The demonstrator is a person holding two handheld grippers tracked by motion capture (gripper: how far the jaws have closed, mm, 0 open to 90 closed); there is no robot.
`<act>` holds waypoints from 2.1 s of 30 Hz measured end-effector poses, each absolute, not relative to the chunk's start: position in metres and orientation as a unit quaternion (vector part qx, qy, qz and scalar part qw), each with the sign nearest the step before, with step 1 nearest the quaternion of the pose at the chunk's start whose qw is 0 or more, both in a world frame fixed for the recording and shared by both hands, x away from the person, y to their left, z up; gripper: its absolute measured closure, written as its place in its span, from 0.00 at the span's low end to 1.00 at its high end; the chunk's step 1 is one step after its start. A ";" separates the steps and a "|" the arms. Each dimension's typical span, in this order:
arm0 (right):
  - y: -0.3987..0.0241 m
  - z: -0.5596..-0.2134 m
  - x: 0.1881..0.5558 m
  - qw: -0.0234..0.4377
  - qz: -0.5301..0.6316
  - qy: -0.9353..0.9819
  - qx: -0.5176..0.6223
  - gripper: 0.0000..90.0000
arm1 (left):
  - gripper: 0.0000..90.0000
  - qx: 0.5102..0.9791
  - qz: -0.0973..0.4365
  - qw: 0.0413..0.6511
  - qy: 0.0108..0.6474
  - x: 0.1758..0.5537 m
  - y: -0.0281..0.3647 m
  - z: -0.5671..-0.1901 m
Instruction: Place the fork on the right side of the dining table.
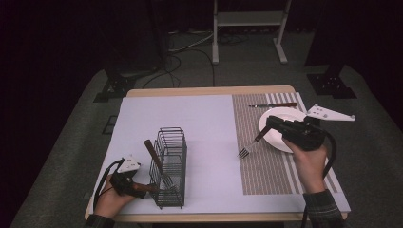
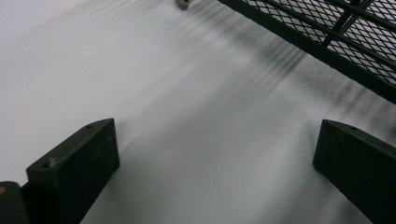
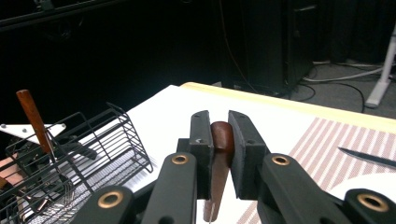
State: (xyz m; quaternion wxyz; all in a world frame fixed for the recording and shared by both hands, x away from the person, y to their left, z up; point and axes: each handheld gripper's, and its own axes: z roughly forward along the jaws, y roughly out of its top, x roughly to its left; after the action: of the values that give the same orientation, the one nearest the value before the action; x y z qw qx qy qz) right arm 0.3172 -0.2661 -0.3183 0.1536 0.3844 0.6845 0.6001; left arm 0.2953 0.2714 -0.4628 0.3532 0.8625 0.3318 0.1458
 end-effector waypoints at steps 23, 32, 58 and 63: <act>-0.315 -0.339 0.299 0.182 0.573 0.662 0.447 0.89 | 0.00 0.863 0.146 0.353 0.332 0.295 0.271 -0.463; -0.325 -0.344 0.294 0.188 0.567 0.658 0.459 0.89 | 0.00 0.863 0.146 0.353 0.332 0.295 0.271 -0.463; -0.345 -0.359 0.285 0.214 0.545 0.642 0.495 0.83 | 0.00 0.863 0.146 0.353 0.332 0.295 0.271 -0.463; -0.350 -0.364 0.283 0.220 0.538 0.638 0.505 0.81 | 0.00 0.863 0.146 0.353 0.332 0.295 0.271 -0.463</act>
State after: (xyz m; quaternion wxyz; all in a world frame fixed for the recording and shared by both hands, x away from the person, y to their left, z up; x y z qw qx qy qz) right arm 0.2835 -0.3502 -0.3637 0.2203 0.5047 0.6378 0.5384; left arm 0.2954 0.2713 -0.4629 0.3531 0.8626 0.3317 0.1460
